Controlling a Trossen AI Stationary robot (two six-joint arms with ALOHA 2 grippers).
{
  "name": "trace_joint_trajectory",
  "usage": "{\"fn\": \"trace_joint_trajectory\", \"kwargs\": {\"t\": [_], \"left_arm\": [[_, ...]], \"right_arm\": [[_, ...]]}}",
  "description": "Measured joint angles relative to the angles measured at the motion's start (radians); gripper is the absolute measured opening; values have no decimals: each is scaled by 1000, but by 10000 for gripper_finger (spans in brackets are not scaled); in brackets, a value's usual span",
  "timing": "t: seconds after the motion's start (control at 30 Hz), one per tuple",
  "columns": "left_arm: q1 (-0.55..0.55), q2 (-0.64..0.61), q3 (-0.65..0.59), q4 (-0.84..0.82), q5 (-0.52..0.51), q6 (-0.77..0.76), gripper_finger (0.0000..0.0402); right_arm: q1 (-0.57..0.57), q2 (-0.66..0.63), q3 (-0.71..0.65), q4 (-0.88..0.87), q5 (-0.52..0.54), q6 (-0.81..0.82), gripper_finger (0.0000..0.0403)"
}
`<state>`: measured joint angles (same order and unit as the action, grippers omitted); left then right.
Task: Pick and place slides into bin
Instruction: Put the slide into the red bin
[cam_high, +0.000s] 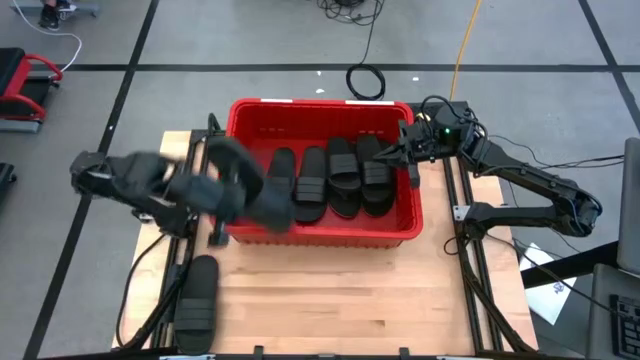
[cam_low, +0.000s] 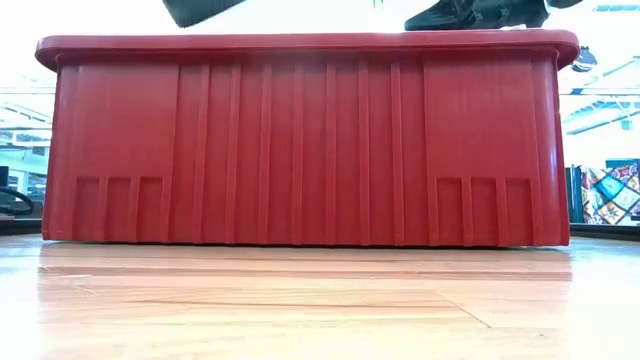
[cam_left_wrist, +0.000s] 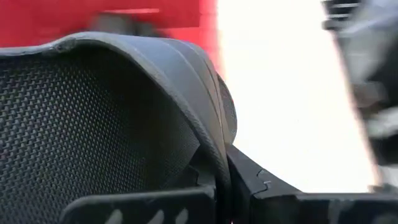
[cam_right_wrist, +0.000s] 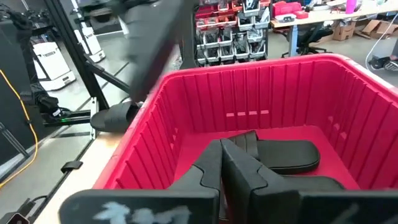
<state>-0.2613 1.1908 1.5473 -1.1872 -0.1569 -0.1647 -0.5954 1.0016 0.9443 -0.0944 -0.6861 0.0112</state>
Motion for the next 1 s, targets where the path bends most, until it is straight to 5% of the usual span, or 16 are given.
{"fn": "trace_joint_trajectory", "kwargs": {"t": [0.2,0.33,0.7,1.0], "left_arm": [[463,71,34,-31,211,300,5],[636,212,87,-71,381,457,3],[714,692,467,-384,523,865,2],[720,794,532,-381,637,966,3]], "right_arm": [[-1,0,0,0,-1,2,0],[-1,0,0,-11,-28,0,0],[-2,0,0,-29,-15,-25,0],[-8,0,0,-29,8,10,0]]}}
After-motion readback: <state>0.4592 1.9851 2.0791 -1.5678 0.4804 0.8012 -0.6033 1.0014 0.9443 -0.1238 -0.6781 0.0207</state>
